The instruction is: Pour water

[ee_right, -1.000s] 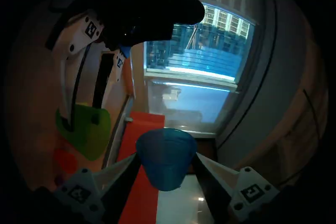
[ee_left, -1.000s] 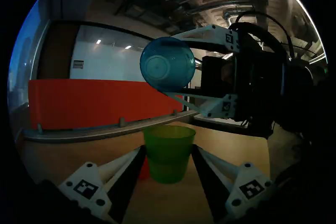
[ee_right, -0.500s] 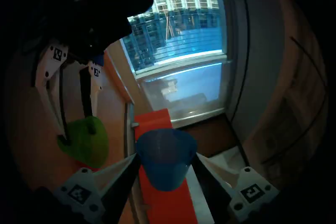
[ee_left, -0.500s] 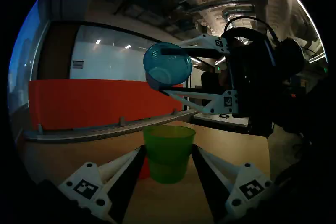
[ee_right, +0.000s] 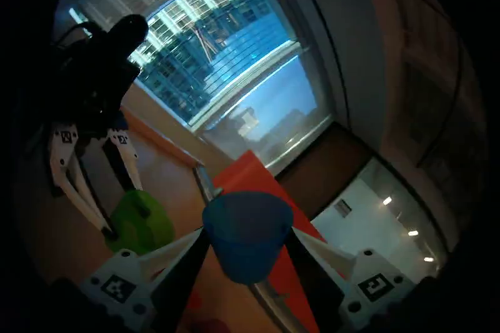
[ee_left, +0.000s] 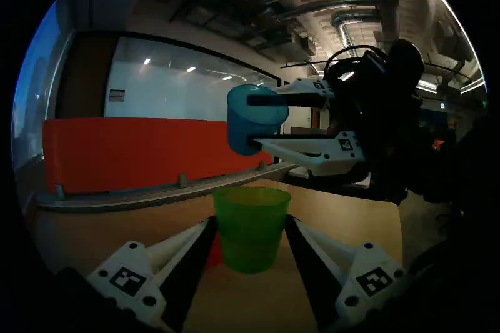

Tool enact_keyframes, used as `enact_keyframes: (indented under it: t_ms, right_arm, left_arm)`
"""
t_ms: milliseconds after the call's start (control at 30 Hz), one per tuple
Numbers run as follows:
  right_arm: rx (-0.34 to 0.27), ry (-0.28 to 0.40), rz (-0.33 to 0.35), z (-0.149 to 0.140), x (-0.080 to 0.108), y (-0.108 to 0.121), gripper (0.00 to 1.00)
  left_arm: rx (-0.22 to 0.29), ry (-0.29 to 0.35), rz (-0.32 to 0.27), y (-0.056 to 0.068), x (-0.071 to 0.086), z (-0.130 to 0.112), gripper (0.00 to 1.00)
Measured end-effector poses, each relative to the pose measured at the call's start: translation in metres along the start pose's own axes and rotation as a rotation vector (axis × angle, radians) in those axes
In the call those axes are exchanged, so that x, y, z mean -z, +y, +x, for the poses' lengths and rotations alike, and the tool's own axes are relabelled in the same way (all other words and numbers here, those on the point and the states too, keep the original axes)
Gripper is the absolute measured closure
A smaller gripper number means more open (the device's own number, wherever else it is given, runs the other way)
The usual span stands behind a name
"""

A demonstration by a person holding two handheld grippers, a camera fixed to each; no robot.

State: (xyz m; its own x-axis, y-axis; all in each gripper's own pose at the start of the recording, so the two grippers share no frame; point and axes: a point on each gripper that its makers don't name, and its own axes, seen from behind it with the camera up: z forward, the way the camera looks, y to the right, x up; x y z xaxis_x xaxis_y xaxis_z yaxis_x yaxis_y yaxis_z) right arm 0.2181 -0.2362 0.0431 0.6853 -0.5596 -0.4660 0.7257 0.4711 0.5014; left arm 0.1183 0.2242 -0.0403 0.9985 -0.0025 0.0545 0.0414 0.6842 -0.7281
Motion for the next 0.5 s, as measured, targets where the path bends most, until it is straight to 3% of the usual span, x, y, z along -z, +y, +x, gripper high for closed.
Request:
enact_keyframes:
  t_ms: [333,500]
  right_arm:
    - [-0.42,0.002,0.05,0.004,0.01,-0.012,0.14]
    - [-0.577,0.002,0.071,0.005,0.014,-0.014,0.14]
  left_arm:
    - [-0.005,0.0,0.002,0.0,0.001,0.004,0.21]
    - [-0.004,0.0,0.004,0.0,0.002,0.004,0.21]
